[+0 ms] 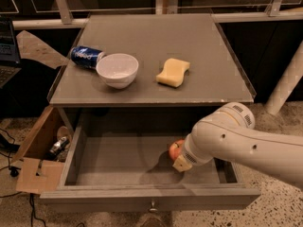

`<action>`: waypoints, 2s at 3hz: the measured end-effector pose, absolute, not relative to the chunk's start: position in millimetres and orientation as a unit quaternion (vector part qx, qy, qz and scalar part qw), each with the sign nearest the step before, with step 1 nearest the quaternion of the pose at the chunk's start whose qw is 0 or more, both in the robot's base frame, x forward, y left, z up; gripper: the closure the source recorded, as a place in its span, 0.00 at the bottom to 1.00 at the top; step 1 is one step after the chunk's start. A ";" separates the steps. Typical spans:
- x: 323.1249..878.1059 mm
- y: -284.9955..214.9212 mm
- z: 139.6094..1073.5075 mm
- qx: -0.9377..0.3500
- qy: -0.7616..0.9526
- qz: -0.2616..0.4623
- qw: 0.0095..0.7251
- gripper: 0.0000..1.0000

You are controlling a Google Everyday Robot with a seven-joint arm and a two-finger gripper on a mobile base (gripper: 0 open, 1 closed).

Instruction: Place apple into top drawer

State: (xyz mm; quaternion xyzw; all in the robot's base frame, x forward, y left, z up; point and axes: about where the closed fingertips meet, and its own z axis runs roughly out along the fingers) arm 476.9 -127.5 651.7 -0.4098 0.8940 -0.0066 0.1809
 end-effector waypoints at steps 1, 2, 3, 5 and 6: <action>482.0 -130.1 651.0 -0.377 0.908 -0.016 0.182 0.85; 482.0 -130.1 651.0 -0.377 0.908 -0.016 0.182 0.63; 482.0 -130.1 651.0 -0.377 0.908 -0.016 0.182 0.40; 477.0 -130.0 659.4 -0.389 0.898 -0.007 0.204 0.00; 474.0 -131.0 669.1 -0.393 0.891 0.012 0.226 0.00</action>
Offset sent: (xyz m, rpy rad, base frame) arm 0.0054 -0.0027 -0.0009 -0.0089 -0.0071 -0.0638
